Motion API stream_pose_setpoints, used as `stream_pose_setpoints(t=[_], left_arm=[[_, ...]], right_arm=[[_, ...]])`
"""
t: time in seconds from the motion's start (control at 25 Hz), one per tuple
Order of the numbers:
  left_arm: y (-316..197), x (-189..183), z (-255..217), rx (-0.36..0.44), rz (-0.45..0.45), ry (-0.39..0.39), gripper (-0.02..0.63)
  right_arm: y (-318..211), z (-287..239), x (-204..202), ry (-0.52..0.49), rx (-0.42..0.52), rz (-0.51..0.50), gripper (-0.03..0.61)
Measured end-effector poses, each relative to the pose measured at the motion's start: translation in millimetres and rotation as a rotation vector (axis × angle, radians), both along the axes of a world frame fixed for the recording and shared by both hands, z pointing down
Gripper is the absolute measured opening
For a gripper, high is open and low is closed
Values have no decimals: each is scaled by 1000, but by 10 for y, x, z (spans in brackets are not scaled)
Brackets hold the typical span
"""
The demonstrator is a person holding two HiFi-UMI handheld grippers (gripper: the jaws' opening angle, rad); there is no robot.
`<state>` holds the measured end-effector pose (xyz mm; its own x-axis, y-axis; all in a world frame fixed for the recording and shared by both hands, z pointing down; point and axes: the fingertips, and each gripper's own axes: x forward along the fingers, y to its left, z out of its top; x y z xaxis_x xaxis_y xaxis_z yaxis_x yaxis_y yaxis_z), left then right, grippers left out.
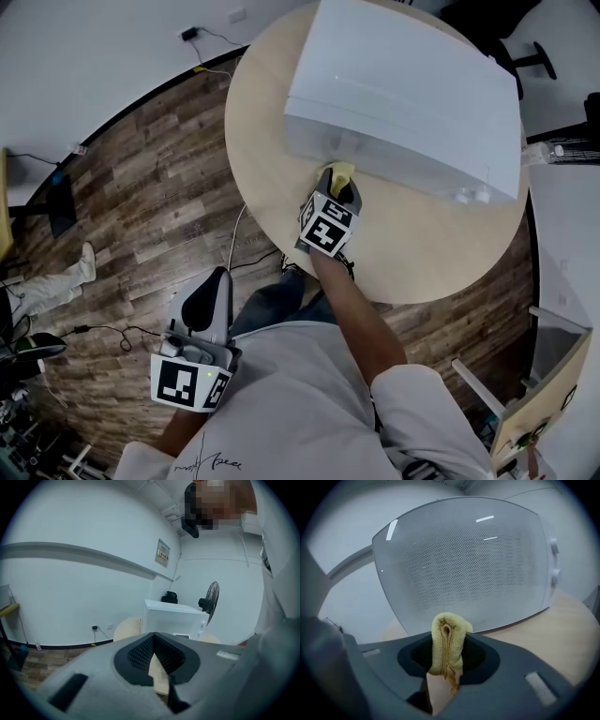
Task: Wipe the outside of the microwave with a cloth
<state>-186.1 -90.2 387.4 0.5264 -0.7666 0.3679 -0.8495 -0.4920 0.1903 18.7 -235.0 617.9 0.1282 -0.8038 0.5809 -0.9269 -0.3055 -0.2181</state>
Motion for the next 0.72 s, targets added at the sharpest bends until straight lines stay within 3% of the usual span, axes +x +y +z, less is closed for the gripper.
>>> stream_pose_setpoints(t=[0.72], left_arm=[[-101,-211,23,-13,-44,-1,0]], right_arm=[[-215,36,-641,-62,-20,-106,132]])
